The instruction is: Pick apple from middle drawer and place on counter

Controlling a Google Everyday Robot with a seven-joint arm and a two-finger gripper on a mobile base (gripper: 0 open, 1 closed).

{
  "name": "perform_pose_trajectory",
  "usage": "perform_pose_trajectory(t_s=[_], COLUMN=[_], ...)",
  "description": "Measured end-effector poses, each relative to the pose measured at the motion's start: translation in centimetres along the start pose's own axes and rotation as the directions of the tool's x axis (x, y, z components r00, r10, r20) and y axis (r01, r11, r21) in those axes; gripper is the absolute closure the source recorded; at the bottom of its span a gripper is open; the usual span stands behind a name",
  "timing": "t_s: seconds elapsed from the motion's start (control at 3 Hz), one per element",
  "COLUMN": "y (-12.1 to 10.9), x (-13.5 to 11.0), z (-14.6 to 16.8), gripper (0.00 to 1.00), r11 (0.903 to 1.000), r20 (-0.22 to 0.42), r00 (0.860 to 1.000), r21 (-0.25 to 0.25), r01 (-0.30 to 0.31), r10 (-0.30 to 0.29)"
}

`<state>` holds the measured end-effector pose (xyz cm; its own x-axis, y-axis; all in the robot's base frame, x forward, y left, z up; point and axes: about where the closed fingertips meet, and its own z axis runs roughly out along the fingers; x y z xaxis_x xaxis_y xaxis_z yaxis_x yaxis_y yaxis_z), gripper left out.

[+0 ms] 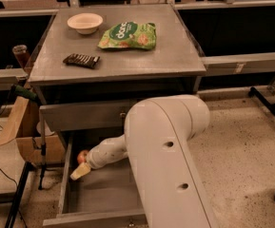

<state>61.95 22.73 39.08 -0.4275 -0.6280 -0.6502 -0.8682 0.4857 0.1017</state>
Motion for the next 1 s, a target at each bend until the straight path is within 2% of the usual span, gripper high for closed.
perform_pose_trajectory(t_s=[0.33,0.67,1.0], y=[-0.7,-0.6,-0.7], x=[-0.2,-0.6,-0.5], z=[0.4,1.2,2.9], gripper=[0.27,0.32,0.29], r11=[0.9993,0.9988,0.9983], r20=[0.012,0.012,0.007], r00=[1.000,0.999,0.998], r21=[0.027,0.017,-0.012], r01=[0.027,0.047,0.057], r10=[-0.027,-0.047,-0.057])
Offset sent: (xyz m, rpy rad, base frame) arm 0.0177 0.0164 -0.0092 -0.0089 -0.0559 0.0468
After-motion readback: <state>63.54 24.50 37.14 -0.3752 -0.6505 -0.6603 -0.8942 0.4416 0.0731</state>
